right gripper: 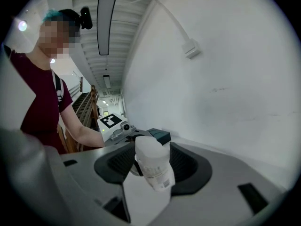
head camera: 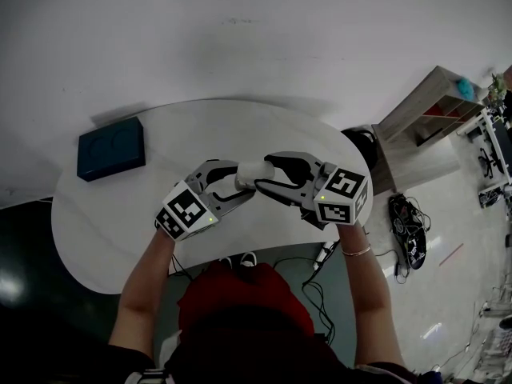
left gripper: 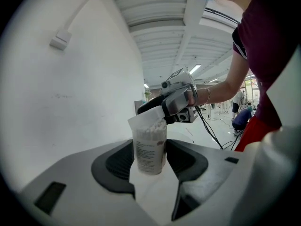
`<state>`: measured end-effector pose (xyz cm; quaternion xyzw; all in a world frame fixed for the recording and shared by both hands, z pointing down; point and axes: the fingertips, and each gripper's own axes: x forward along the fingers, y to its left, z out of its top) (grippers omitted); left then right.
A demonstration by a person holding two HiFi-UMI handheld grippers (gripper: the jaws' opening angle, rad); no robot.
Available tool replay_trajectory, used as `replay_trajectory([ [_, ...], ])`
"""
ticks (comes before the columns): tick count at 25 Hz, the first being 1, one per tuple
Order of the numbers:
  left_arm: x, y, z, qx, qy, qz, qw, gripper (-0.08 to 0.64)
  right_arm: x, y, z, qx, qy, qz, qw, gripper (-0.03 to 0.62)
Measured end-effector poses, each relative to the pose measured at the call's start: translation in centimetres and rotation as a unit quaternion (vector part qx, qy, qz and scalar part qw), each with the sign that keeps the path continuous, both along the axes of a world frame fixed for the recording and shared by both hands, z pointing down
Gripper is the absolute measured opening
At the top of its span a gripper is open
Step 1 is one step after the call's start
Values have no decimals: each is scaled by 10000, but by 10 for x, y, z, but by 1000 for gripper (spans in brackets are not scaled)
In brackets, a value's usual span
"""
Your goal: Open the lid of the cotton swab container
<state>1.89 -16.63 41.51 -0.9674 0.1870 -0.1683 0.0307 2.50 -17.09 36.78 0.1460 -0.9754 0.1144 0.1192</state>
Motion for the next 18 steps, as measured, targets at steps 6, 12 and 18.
replay_trajectory([
  [6, 0, -2, 1, -40, 3, -68, 10000, 236, 0, -1, -1, 150, 20, 96, 9998, 241],
  [12, -1, -4, 1, -46, -14, -150, 9999, 235, 0, -3, -4, 221, -55, 217, 9995, 241],
  [18, -7, -2, 8, -114, -119, -178, 9997, 232, 4, -15, -10, 400, -172, 617, 9971, 239],
])
